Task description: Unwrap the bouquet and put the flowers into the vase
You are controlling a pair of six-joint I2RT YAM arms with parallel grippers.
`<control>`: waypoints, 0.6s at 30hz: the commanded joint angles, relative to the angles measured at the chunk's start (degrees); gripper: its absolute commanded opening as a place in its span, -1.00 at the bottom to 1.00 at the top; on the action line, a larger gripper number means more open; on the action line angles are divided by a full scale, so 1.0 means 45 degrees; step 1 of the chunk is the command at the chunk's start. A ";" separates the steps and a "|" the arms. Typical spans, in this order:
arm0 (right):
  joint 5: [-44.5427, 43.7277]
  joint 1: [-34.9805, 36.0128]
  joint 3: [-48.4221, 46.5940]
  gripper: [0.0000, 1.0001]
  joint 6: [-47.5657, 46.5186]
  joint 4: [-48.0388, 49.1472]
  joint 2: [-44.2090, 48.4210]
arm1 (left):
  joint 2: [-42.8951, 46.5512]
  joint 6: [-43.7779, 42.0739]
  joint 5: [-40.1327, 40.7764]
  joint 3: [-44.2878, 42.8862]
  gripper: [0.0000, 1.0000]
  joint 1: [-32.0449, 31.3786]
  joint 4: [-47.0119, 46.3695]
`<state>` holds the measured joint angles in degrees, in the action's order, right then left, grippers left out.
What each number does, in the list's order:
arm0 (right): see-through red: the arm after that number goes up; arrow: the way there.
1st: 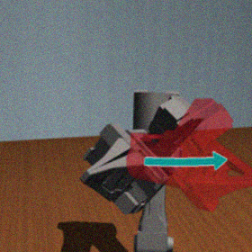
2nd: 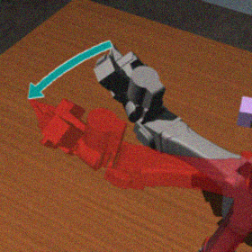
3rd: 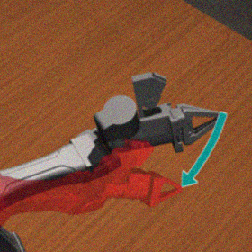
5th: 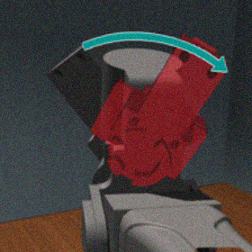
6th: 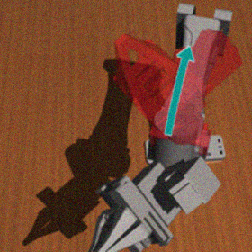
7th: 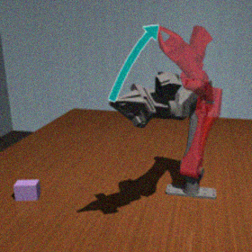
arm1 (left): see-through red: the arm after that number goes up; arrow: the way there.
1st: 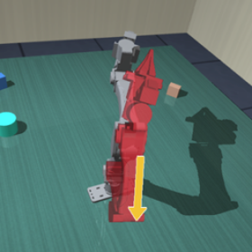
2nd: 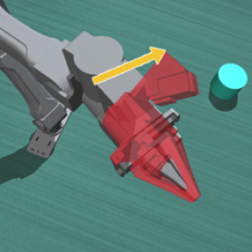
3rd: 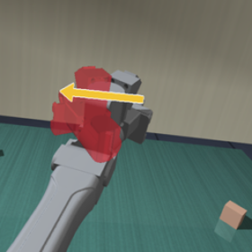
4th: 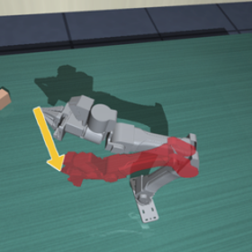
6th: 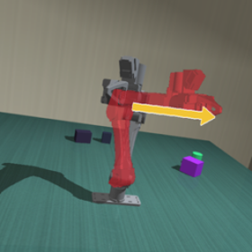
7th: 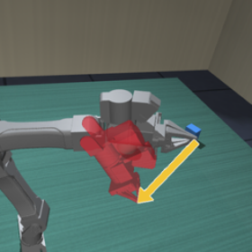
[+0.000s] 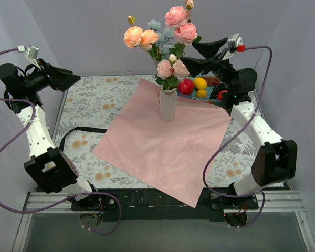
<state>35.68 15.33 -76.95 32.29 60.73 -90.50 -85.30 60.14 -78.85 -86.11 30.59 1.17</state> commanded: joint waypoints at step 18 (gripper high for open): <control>-0.8319 -0.0048 0.4345 0.96 -0.4598 -1.4603 0.7746 | 0.0751 -0.0473 0.3127 0.2298 0.96 -0.0723 0.1282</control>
<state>5.48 15.09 -58.08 11.38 5.87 -58.98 -84.62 59.96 -67.92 -77.08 28.23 4.67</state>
